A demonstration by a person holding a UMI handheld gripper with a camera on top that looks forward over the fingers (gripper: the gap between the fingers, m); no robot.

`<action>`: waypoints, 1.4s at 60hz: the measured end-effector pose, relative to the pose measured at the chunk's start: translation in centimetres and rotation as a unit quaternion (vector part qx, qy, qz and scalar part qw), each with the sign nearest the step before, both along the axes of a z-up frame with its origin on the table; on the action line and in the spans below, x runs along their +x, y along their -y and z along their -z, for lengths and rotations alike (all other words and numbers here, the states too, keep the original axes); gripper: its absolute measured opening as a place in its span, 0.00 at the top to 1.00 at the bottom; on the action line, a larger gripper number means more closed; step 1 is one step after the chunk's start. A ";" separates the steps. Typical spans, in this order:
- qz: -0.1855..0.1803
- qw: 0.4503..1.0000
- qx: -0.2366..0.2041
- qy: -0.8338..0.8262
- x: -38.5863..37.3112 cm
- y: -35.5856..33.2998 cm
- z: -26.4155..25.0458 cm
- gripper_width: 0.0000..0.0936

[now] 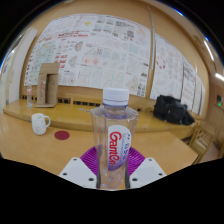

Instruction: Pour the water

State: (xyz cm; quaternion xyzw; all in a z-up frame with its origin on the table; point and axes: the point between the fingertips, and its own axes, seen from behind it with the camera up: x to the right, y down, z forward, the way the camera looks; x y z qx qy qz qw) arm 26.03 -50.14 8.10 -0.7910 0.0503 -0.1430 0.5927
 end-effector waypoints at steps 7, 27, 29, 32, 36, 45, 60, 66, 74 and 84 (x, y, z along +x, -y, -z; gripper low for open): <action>0.040 0.996 0.005 0.084 1.3 -2.7 -5.8 0.66; 0.074 0.852 -0.006 0.518 -6.0 -16.9 -25.0 0.66; 0.054 0.823 -0.003 0.565 -7.7 -19.2 -25.2 0.66; 0.026 0.769 -0.013 0.639 -11.5 -21.5 -25.7 0.66; -0.017 0.698 -0.015 0.715 -16.5 -24.6 -24.5 0.66; -0.114 0.558 -0.049 0.820 -23.2 -29.5 -16.7 0.66; -0.185 0.441 -0.088 0.874 -26.3 -31.9 -7.9 0.66; -0.182 0.477 -0.086 0.856 -26.4 -31.7 -8.8 0.66; -0.163 0.585 -0.044 0.793 -26.0 -30.8 -14.4 0.66; -0.128 0.806 0.034 0.577 -23.7 -28.7 -23.5 0.66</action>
